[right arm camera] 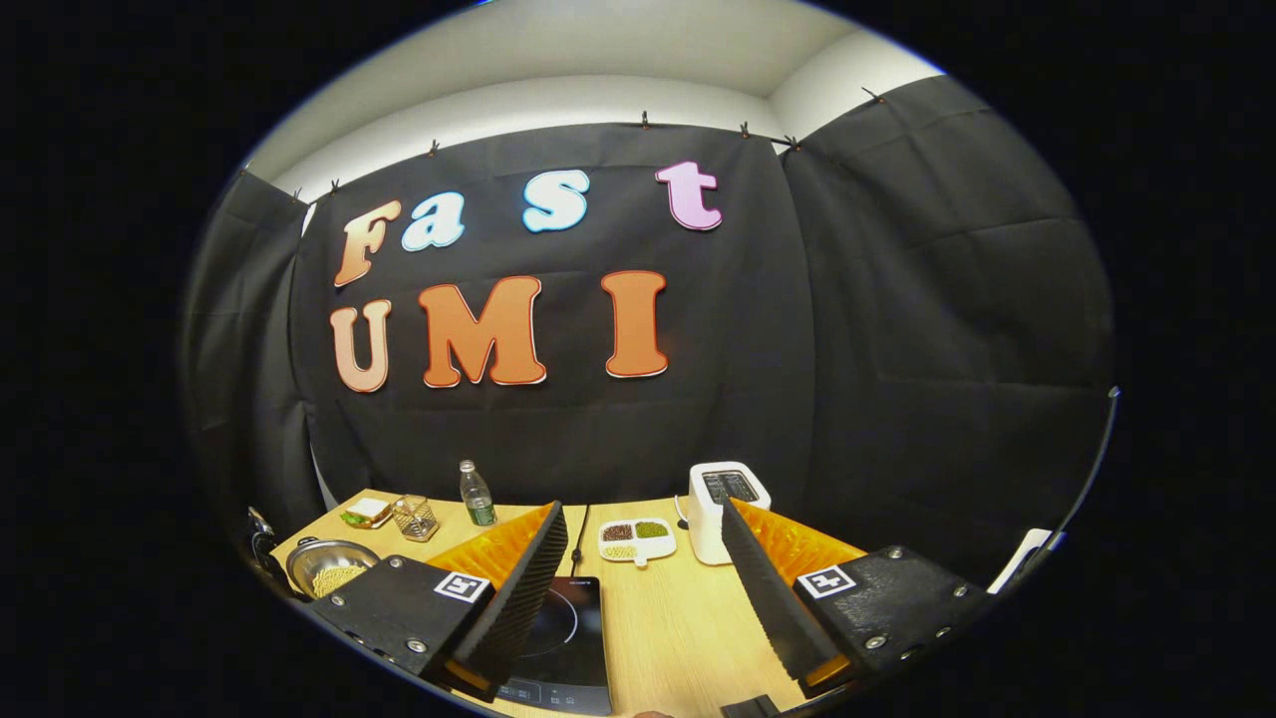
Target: First push the handle of the pot to place it horizontally, then grasp the pot with both hands and set it on the induction cooktop.
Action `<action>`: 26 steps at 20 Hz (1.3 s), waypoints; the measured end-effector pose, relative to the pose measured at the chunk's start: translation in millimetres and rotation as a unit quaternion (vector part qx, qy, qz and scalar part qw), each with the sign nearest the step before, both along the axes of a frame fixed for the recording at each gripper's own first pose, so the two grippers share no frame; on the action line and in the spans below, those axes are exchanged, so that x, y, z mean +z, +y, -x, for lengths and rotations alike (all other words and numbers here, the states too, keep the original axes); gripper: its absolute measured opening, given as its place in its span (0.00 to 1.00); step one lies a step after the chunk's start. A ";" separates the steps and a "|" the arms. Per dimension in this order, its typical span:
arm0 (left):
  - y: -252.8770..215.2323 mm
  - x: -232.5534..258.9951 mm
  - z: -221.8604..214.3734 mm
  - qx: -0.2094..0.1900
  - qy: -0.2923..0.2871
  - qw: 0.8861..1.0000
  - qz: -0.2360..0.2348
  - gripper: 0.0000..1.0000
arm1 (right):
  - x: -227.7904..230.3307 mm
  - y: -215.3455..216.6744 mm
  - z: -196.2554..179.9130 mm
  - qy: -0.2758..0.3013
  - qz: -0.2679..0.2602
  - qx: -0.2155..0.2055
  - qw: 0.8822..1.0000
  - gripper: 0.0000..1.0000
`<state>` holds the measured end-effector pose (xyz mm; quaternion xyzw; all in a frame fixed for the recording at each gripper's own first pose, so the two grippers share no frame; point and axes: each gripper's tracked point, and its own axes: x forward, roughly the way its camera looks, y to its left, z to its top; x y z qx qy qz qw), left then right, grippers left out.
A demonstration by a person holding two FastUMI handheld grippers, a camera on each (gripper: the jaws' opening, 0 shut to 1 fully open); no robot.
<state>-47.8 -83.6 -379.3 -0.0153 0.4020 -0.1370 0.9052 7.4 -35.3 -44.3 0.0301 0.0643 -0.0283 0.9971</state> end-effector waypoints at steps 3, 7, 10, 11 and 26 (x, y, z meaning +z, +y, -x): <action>-4.9 -1.0 -6.1 -0.002 -0.001 1.000 -0.006 0.02 | -0.6 -10.1 -1.1 -0.001 -0.005 -0.009 1.000 0.96; -10.6 -2.7 -17.0 -0.008 -0.006 1.000 -0.019 0.02 | -5.7 -20.5 -2.7 0.003 -0.006 -0.018 1.000 0.96; -15.0 -5.4 -24.6 -0.009 -0.008 1.000 -0.021 0.01 | -12.6 -26.2 -5.4 0.008 -0.009 -0.023 1.000 0.96; -16.5 -5.4 -26.8 -0.010 -0.008 1.000 -0.020 0.01 | -14.9 -27.2 -6.4 0.011 -0.011 -0.024 1.000 0.96; -38.5 -9.1 -66.5 -0.024 -0.012 1.000 0.004 0.00 | -17.2 -28.4 -11.0 0.021 -0.005 -0.041 0.999 0.96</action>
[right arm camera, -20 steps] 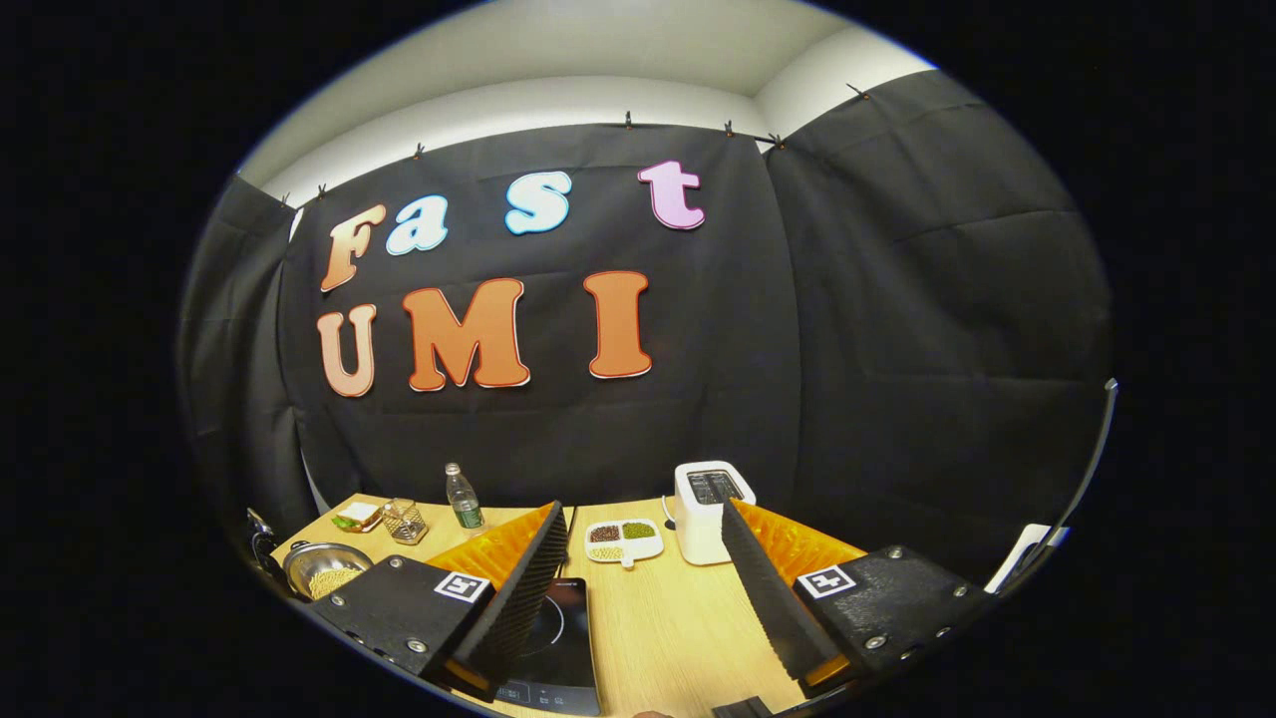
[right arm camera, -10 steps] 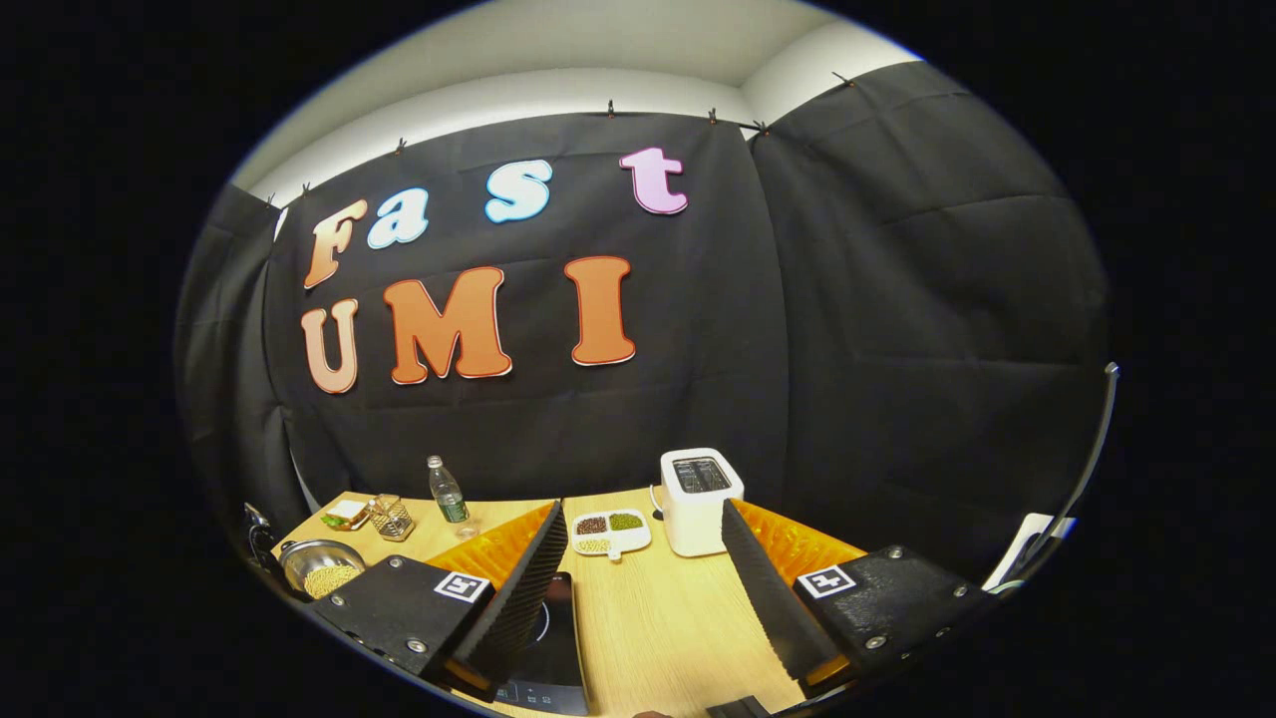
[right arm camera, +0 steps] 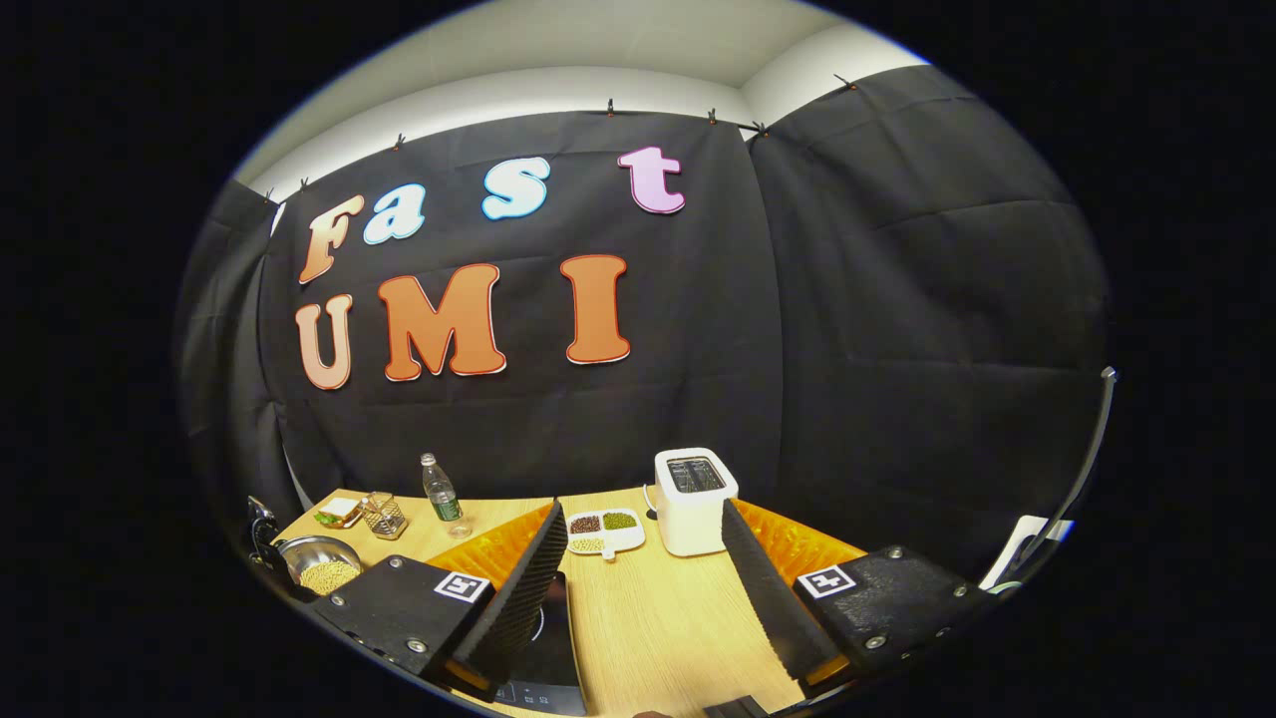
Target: First push the handle of the pot to place it horizontally, then grasp the pot with both hands and set it on the induction cooktop.
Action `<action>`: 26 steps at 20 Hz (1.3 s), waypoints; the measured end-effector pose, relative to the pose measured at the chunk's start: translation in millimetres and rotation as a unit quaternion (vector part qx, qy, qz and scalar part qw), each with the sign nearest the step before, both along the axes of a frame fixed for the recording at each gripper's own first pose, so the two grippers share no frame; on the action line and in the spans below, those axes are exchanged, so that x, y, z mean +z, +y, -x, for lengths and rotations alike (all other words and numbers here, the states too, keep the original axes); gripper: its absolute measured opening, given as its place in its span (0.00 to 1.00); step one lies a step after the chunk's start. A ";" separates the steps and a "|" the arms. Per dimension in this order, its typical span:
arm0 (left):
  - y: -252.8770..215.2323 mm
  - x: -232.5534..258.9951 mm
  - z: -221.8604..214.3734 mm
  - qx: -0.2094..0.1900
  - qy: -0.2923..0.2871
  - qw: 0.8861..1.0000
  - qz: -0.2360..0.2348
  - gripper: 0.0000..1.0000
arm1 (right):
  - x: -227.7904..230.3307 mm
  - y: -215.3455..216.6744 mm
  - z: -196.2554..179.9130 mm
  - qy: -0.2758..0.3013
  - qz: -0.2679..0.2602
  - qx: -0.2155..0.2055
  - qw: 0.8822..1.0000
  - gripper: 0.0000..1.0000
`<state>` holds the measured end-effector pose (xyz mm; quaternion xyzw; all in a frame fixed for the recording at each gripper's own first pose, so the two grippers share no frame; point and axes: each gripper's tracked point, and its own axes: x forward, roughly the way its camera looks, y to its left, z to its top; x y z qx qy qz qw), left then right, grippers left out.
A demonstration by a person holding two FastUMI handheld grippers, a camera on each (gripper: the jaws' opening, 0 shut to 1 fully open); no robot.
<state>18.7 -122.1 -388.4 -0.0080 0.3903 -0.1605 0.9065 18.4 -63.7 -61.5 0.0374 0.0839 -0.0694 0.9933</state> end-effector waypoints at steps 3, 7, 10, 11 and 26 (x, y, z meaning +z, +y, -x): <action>-3.0 -0.5 -5.7 -0.003 -0.001 1.000 0.004 0.00 | 2.0 5.1 2.3 -0.001 0.003 -0.002 1.000 0.96; -4.2 1.9 -5.3 -0.007 -0.004 1.000 0.011 0.01 | 2.9 20.3 3.9 0.001 0.006 -0.001 1.000 0.96; -5.8 23.5 3.8 -0.017 -0.022 0.999 0.030 0.01 | 1.1 39.5 6.6 0.004 0.004 0.006 1.000 0.96; -4.5 35.3 6.0 -0.023 -0.037 0.998 0.035 0.02 | 0.7 46.8 6.8 0.005 0.003 0.010 1.000 1.00; 207.4 130.3 -33.1 0.094 -0.197 0.975 0.028 0.11 | -44.7 219.9 -0.3 0.017 -0.017 0.073 0.997 0.96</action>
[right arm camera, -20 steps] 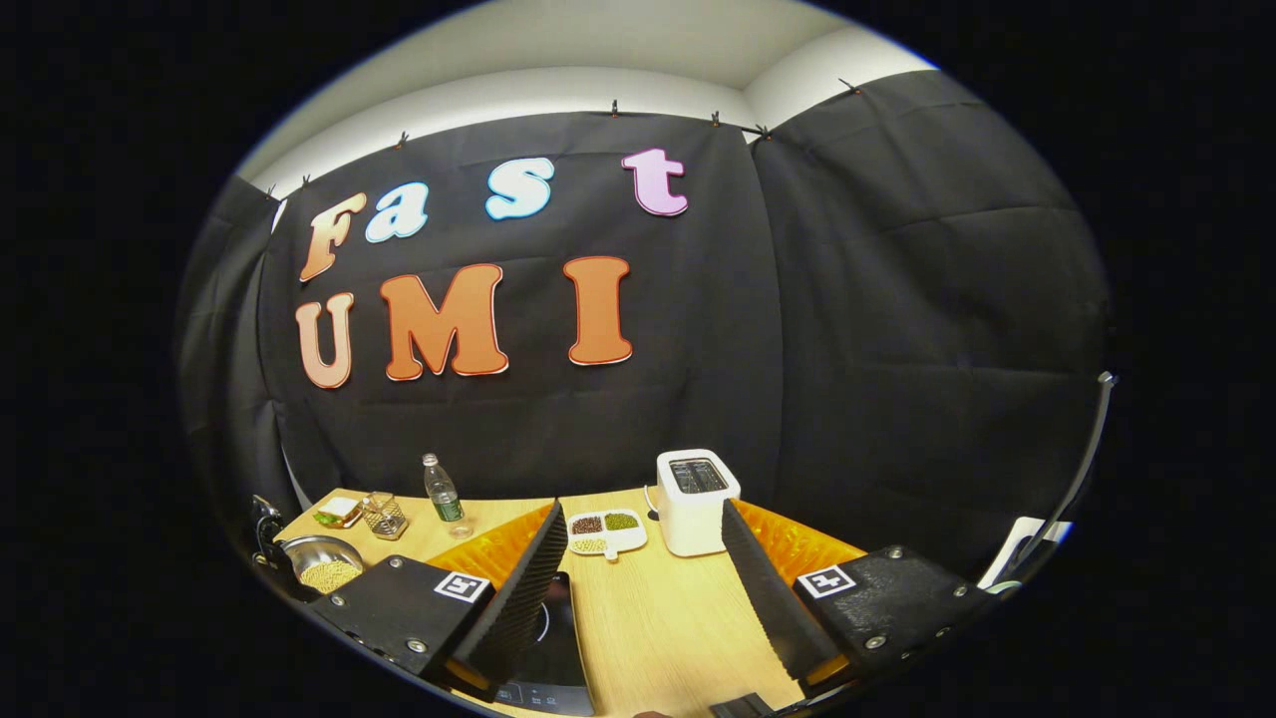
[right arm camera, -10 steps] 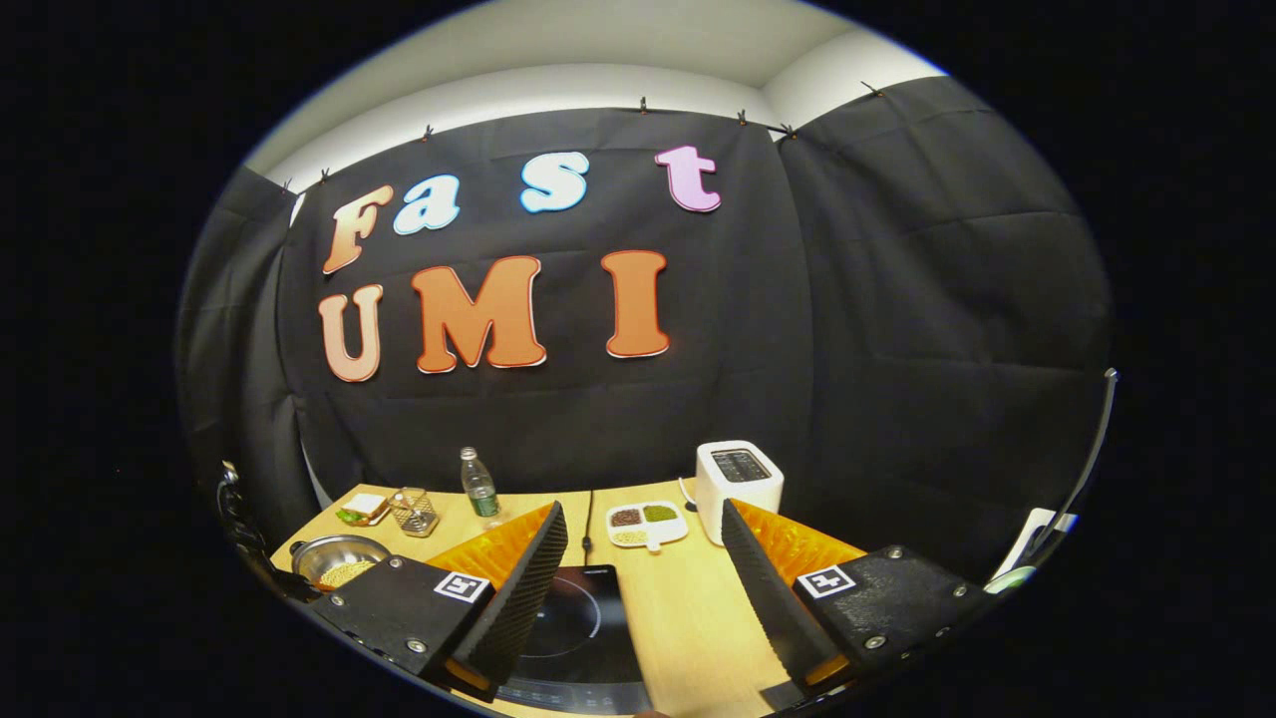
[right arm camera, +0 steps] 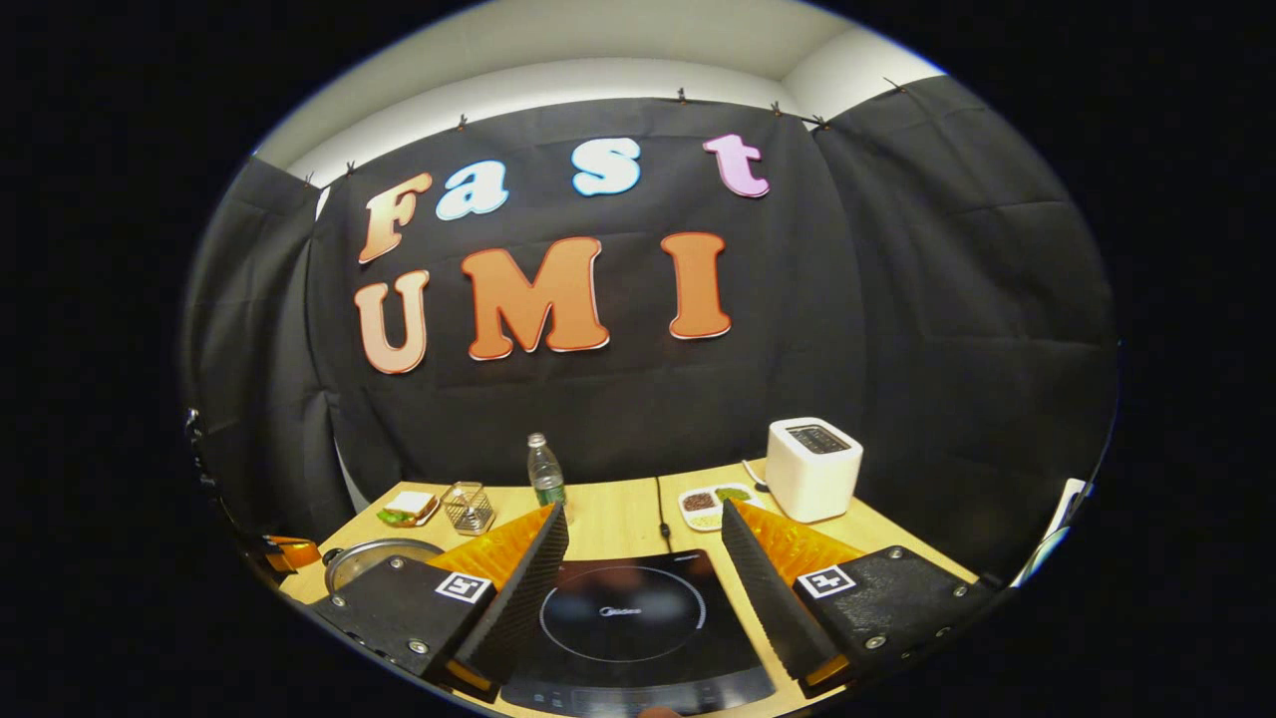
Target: First push the handle of the pot to place it horizontally, then grasp the pot with both hands and set it on the induction cooktop.
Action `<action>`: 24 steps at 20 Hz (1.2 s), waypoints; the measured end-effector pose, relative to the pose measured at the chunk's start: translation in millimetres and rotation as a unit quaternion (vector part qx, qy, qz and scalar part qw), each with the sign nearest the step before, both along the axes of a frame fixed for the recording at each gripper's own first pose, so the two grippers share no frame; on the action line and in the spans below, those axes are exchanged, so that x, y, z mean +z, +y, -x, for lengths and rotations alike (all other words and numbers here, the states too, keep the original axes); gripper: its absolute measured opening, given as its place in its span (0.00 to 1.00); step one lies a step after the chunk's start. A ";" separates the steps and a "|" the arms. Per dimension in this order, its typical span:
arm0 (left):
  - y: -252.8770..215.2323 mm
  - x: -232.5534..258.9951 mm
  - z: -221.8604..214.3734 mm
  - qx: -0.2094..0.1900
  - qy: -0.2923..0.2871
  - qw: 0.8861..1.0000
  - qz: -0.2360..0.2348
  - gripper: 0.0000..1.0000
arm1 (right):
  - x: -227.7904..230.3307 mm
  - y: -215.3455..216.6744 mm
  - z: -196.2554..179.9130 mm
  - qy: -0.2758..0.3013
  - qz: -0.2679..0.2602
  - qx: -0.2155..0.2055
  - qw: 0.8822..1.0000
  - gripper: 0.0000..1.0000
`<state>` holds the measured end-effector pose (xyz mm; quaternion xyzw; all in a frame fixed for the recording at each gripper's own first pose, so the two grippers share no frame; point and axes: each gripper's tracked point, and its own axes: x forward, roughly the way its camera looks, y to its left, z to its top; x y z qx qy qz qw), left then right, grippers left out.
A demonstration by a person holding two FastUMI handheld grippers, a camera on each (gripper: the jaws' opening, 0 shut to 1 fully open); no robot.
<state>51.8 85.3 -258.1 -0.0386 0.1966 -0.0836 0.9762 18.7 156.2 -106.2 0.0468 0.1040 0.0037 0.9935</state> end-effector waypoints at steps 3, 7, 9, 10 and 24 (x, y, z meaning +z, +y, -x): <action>29.4 -16.3 -15.3 -0.002 0.003 1.000 0.009 0.33 | -28.9 56.0 -0.6 0.028 -0.022 0.040 0.999 0.96; 57.9 -28.8 -32.5 -0.001 -0.016 1.000 0.001 0.59 | -67.5 113.9 -6.9 0.059 -0.025 0.067 0.996 0.96; 74.4 -42.7 -39.4 0.012 -0.012 1.000 -0.003 0.75 | -89.6 139.8 -11.5 0.078 -0.019 0.078 0.994 0.96; 77.4 -51.0 -41.8 0.013 -0.003 1.000 0.000 0.76 | -103.5 150.8 -12.6 0.094 -0.014 0.082 0.992 0.96; 94.1 -121.3 -45.5 0.009 0.086 0.996 0.015 0.76 | -234.2 199.8 -42.1 0.225 0.018 0.070 0.972 0.97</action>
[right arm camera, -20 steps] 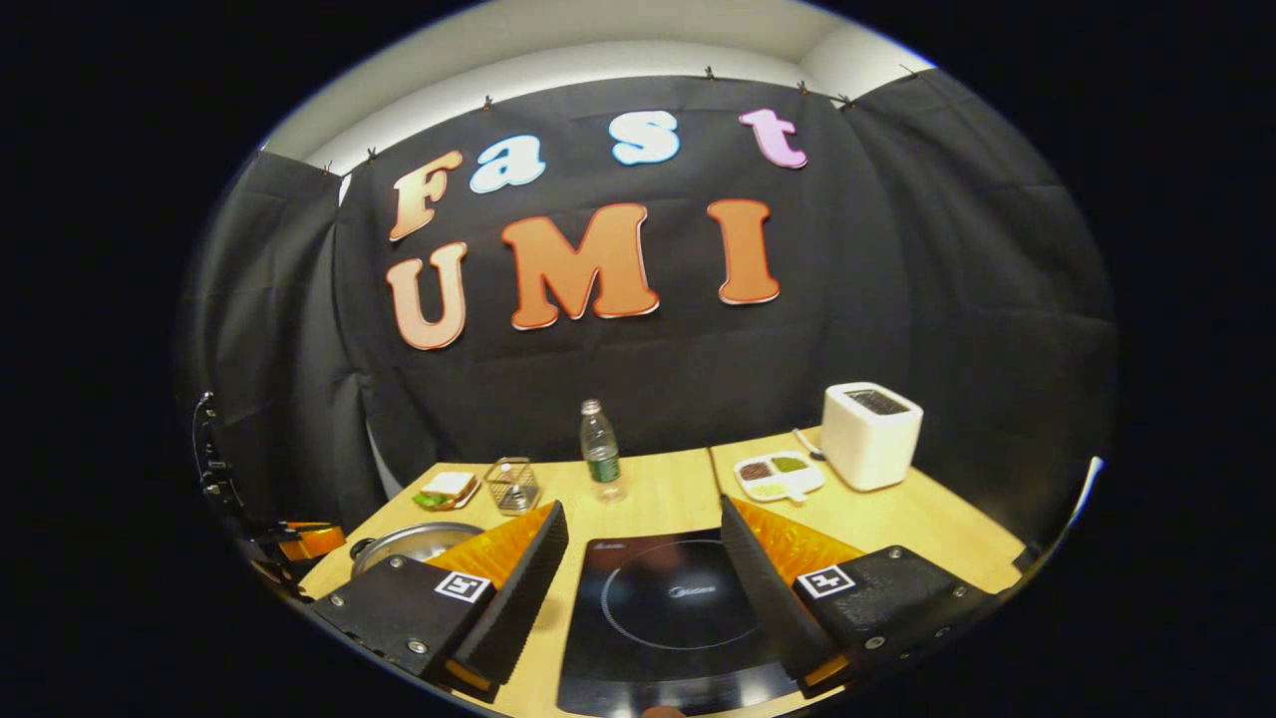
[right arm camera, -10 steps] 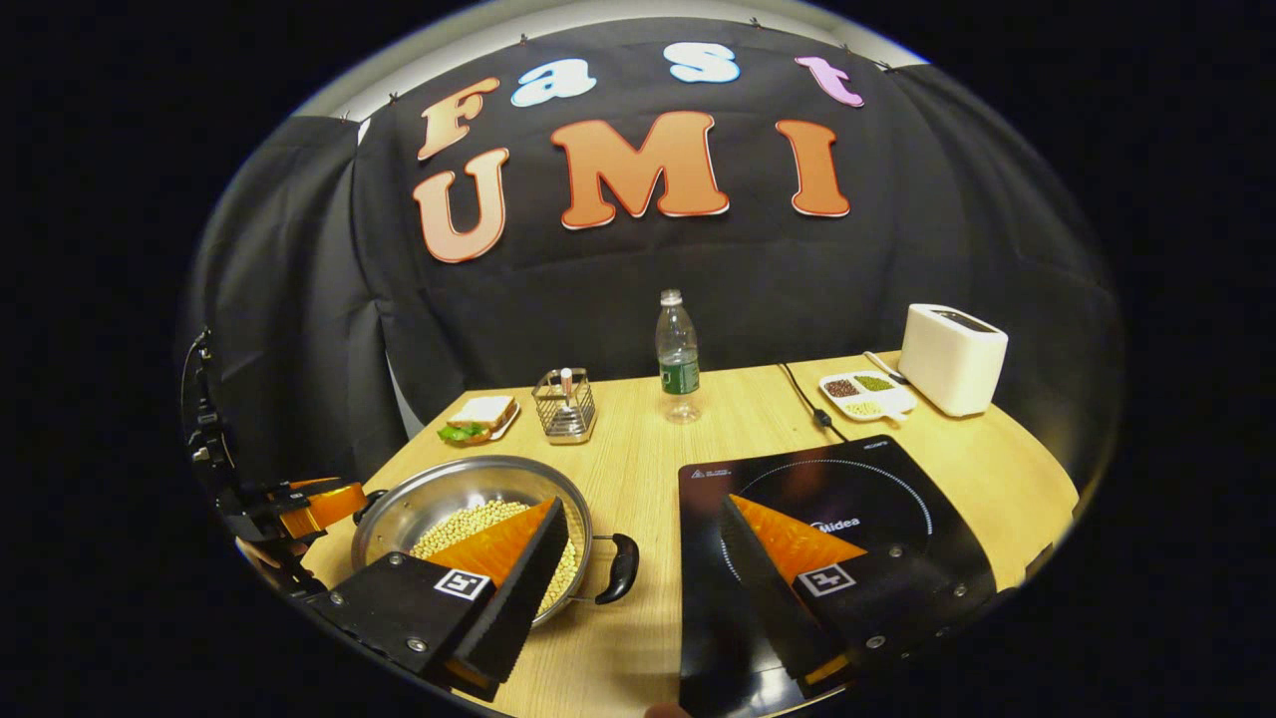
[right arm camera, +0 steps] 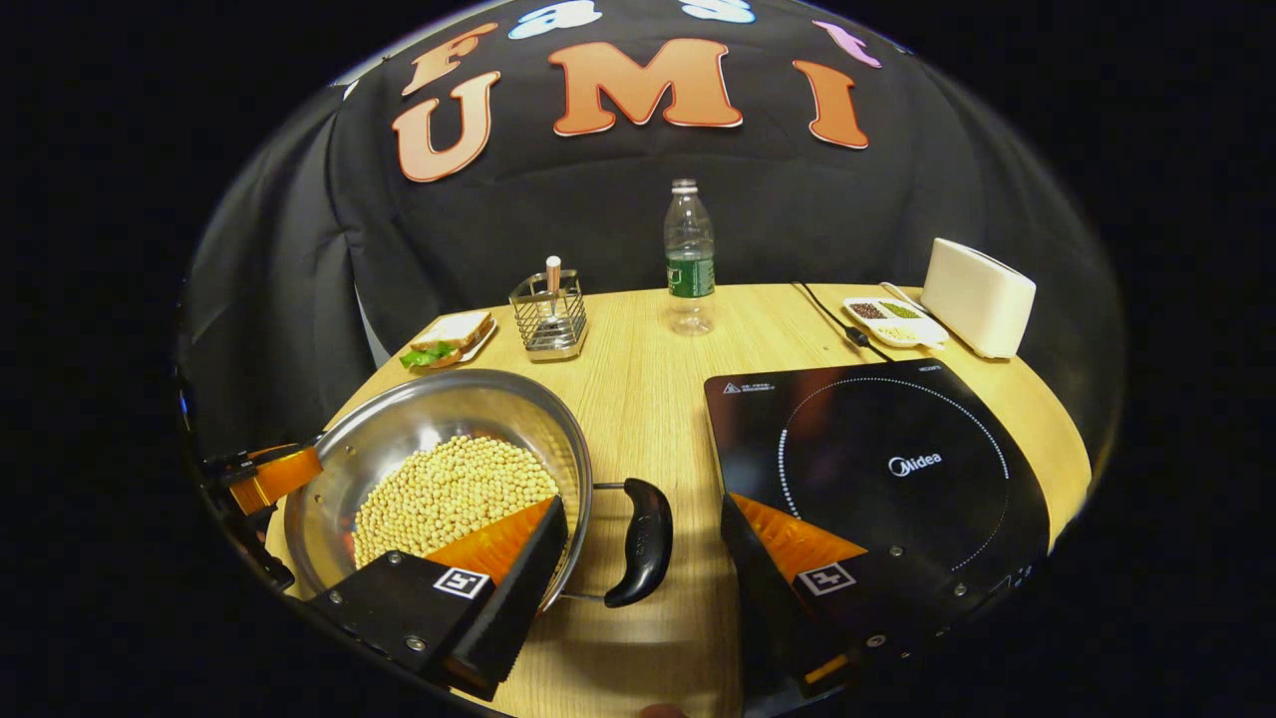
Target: First push the handle of the pot to place it horizontally, then grasp the pot with both hands and set it on the induction cooktop.
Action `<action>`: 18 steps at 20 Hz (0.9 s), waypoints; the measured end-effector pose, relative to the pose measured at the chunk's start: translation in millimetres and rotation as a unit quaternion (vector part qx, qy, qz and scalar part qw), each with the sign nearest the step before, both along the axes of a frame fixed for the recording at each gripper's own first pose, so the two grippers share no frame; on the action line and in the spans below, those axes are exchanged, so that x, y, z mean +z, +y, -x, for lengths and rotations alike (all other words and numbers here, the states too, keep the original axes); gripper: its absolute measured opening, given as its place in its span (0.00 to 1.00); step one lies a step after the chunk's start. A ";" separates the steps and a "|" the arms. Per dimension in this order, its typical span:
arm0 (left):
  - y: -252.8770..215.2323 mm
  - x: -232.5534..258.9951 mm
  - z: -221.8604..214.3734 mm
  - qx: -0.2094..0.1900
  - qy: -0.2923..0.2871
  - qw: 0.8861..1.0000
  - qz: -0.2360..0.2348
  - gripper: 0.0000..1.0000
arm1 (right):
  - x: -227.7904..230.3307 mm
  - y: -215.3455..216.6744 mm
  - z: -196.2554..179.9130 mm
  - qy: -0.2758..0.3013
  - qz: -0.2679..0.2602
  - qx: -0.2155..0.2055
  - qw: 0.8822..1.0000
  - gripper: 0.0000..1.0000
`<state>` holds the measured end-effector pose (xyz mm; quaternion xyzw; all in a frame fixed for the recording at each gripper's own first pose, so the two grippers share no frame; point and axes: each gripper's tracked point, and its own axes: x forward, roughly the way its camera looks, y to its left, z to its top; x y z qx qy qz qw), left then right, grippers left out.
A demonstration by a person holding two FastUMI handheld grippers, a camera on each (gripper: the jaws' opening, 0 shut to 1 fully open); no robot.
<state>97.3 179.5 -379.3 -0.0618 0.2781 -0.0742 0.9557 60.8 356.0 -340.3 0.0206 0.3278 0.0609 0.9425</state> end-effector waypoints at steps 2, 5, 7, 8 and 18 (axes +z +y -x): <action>-1.2 -7.5 -1.6 -0.002 0.010 1.000 0.005 0.75 | -3.2 5.4 -2.4 0.003 -0.005 0.004 1.000 0.97; -6.5 -9.9 -3.3 0.002 0.022 1.000 0.011 0.67 | -10.5 19.8 4.8 0.034 -0.031 0.013 0.999 0.77; -10.5 -11.4 3.4 0.007 0.034 0.999 -0.001 0.57 | -11.3 15.8 3.5 0.040 -0.036 0.000 0.999 0.63; -11.8 -11.9 7.9 0.009 0.039 0.999 -0.006 0.55 | -8.1 12.5 1.2 0.045 -0.038 -0.005 0.998 0.60; -66.4 48.6 23.2 0.007 0.011 1.000 0.000 0.54 | 51.5 -41.4 -2.1 0.008 -0.062 -0.011 0.998 0.53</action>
